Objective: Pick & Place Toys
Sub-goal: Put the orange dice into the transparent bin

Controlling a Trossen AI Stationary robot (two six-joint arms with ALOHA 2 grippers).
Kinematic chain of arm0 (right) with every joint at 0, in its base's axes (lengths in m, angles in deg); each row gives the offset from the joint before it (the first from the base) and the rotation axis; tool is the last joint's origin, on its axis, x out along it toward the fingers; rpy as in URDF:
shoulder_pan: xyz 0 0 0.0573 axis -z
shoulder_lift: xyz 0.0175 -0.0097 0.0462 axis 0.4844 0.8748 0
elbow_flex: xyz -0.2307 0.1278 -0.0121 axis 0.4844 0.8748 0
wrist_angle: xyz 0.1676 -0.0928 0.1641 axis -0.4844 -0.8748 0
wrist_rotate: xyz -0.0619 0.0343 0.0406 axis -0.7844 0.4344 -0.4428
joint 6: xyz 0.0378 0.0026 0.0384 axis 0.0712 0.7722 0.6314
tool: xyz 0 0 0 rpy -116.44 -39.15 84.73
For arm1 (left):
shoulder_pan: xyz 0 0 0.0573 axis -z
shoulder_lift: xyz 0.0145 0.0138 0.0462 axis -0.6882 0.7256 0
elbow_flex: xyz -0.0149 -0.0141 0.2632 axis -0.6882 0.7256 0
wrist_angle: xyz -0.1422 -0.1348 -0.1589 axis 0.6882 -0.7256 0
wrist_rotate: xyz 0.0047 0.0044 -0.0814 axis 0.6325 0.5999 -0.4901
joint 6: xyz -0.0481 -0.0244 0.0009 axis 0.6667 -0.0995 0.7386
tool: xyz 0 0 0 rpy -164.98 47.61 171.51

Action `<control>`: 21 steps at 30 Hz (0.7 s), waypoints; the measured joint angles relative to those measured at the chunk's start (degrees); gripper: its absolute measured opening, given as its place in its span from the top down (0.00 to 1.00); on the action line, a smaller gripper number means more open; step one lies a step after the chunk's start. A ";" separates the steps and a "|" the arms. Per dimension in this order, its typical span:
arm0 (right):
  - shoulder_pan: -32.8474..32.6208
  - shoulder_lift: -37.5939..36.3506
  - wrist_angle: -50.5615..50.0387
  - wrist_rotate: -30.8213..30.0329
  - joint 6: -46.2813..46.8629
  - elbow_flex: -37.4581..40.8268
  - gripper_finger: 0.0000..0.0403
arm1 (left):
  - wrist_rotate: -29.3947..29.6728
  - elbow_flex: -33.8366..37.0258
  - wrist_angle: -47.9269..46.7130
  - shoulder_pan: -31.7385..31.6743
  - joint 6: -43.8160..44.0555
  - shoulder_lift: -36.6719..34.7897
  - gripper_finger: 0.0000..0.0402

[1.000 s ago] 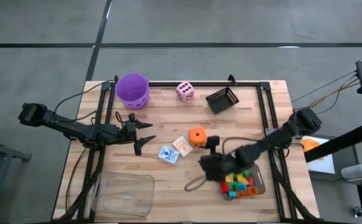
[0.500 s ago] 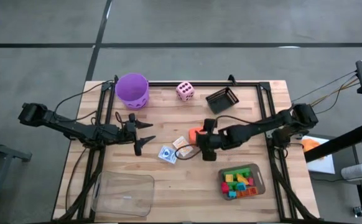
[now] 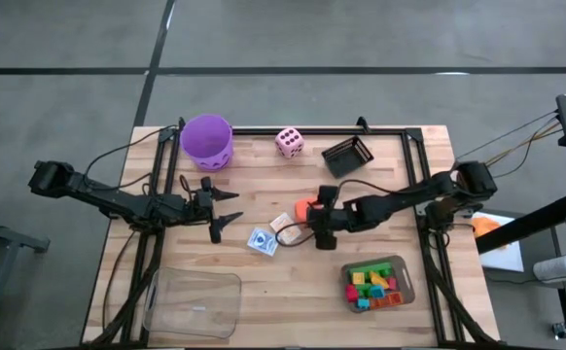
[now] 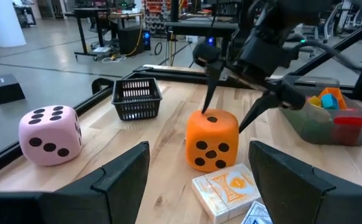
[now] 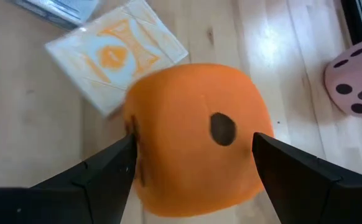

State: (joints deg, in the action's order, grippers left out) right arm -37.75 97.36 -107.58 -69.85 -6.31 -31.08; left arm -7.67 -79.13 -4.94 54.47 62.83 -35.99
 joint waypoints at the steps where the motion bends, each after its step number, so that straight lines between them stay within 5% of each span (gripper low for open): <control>1: 0.24 0.49 0.75 -0.11 -0.38 0.29 0.22 | 0.00 0.00 0.00 0.00 0.02 0.00 0.30; 7: 0.61 6.21 1.84 -3.94 -1.06 -1.50 0.28 | 0.00 0.00 0.09 0.00 0.03 0.00 0.30; 15: -0.42 11.09 0.85 -5.90 -2.28 -4.95 0.71 | 0.02 0.00 -0.24 0.00 0.05 0.00 0.30; 21: -1.41 7.82 0.26 -7.32 -2.35 -4.86 0.73 | 0.00 0.00 -0.43 0.00 0.03 0.00 0.30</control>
State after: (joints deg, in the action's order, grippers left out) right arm -39.16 105.18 -107.31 -77.17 -8.66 -35.94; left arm -7.67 -79.13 -5.38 54.47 62.85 -35.99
